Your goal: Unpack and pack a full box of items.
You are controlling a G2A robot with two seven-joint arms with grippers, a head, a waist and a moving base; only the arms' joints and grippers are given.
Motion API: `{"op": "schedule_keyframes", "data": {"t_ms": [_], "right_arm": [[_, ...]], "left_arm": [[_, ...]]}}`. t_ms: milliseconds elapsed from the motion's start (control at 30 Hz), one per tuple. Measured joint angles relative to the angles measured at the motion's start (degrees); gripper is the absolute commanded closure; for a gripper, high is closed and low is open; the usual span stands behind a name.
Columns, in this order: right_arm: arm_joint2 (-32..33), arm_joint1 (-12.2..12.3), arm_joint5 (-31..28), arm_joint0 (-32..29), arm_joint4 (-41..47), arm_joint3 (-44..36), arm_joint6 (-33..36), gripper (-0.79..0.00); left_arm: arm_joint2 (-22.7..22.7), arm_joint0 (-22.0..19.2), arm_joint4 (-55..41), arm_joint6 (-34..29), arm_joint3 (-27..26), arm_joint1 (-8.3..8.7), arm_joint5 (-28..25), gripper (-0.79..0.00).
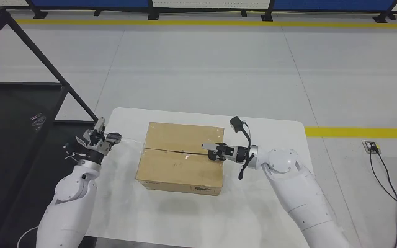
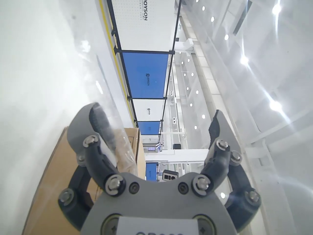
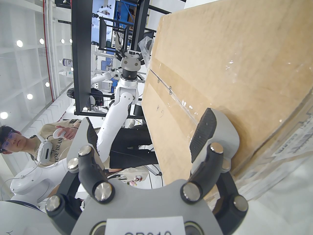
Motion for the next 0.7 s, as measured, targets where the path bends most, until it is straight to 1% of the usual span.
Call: {"op": "schedule_keyframes", "data": {"t_ms": [167,367,567,700], "right_arm": [[0.0,0.0,0.0,0.0,0.0,0.0,0.0,-0.785],[0.0,0.0,0.0,0.0,0.0,0.0,0.0,-0.785],[0.0,0.0,0.0,0.0,0.0,0.0,0.0,-0.785],[0.0,0.0,0.0,0.0,0.0,0.0,0.0,-0.785]], "left_arm": [[-1.97,4.26,3.01,2.62,-7.86,0.49,-1.19,-0.785],[-3.85,8.38,5.96,5.13,-16.05,0.83,-1.16,-0.785],[-5.04,10.99,8.54,7.37,-21.84,0.95,-0.74,-0.785],[-5.62,11.94,9.43,7.84,-24.47,0.99,-0.2,-0.785]]}}
